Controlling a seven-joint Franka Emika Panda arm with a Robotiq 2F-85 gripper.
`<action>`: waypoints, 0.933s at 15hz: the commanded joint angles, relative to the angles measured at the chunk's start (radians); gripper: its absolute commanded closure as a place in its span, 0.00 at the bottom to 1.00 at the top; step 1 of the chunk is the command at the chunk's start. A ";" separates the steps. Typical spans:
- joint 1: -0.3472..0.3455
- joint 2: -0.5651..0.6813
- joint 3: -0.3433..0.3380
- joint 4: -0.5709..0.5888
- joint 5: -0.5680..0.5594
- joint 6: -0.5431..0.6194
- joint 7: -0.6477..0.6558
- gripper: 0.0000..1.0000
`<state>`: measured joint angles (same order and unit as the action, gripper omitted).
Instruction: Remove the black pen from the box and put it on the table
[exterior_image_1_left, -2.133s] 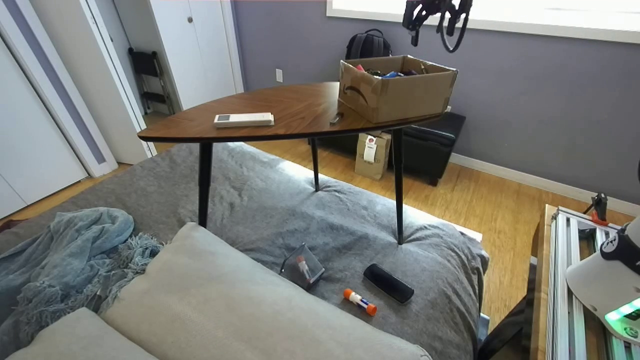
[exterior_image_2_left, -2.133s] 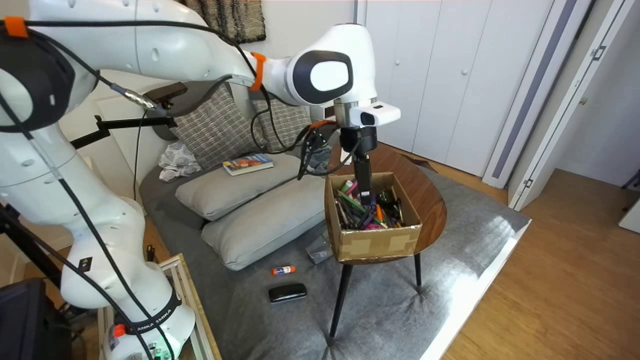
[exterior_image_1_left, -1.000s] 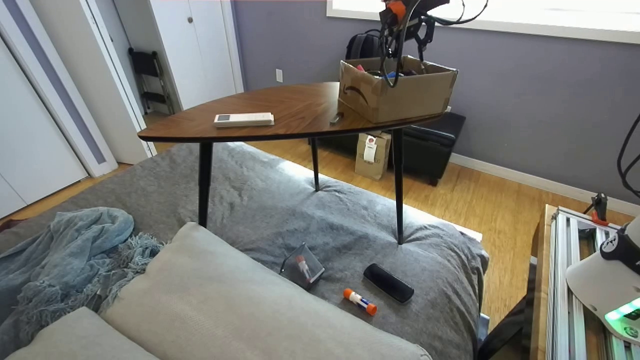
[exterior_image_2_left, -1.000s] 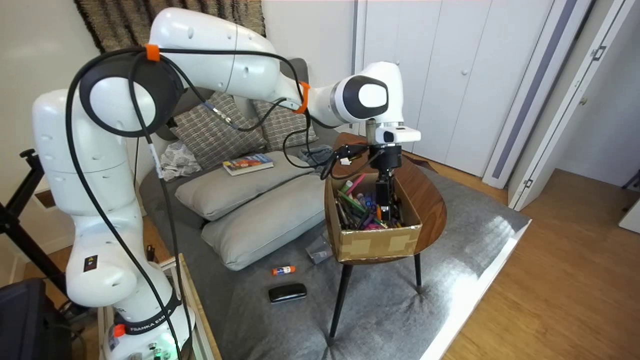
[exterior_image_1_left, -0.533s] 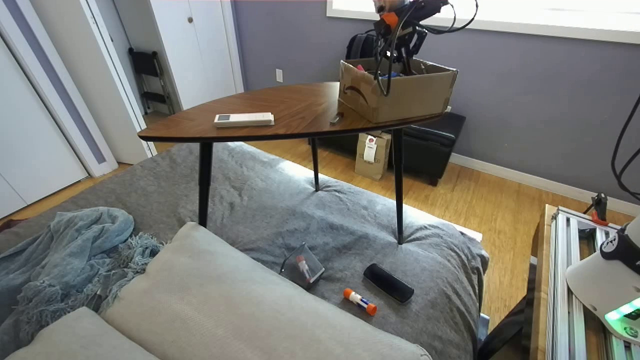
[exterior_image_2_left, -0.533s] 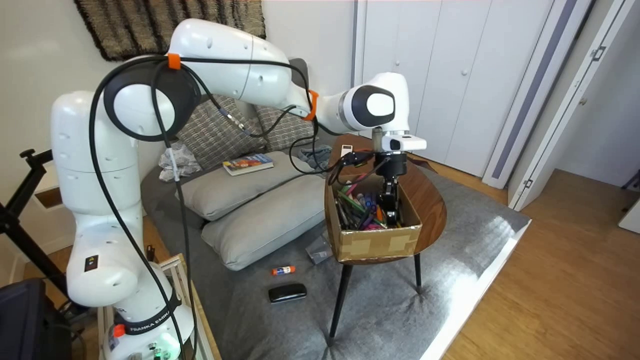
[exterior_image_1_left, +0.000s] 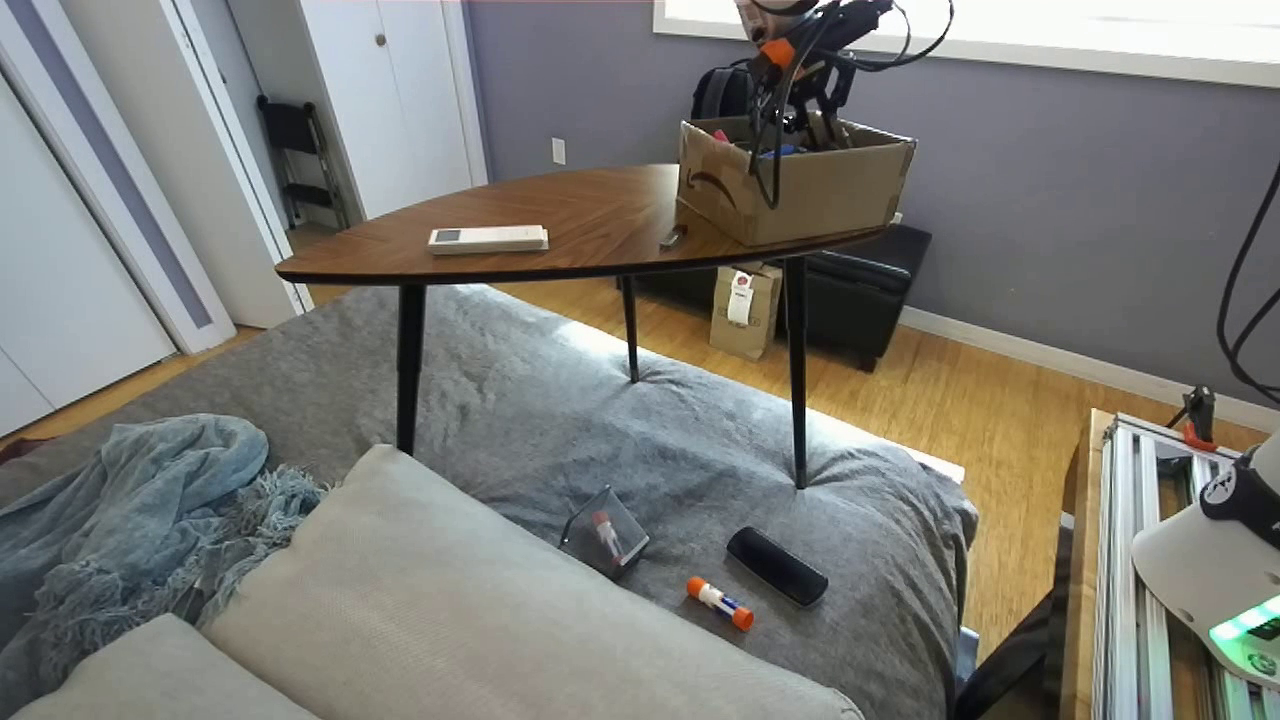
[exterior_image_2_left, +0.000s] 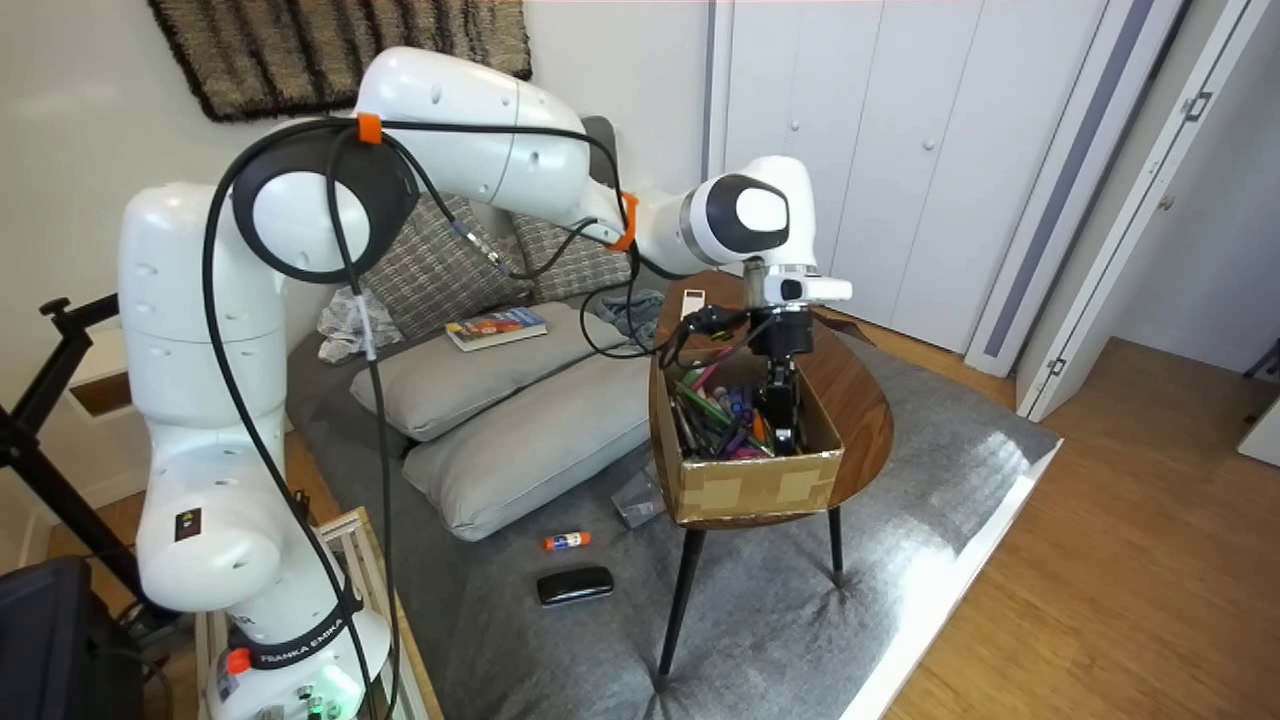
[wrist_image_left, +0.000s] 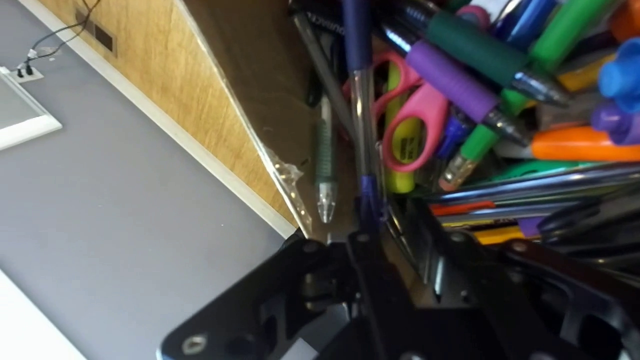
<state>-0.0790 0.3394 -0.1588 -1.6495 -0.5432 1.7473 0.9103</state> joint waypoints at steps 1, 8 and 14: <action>0.024 0.027 -0.018 0.037 -0.038 -0.038 -0.008 0.60; 0.026 0.062 -0.018 0.051 -0.047 -0.028 -0.007 0.43; 0.034 0.081 -0.020 0.058 -0.067 -0.025 0.001 0.92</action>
<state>-0.0644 0.3956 -0.1606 -1.6175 -0.5836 1.7369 0.9103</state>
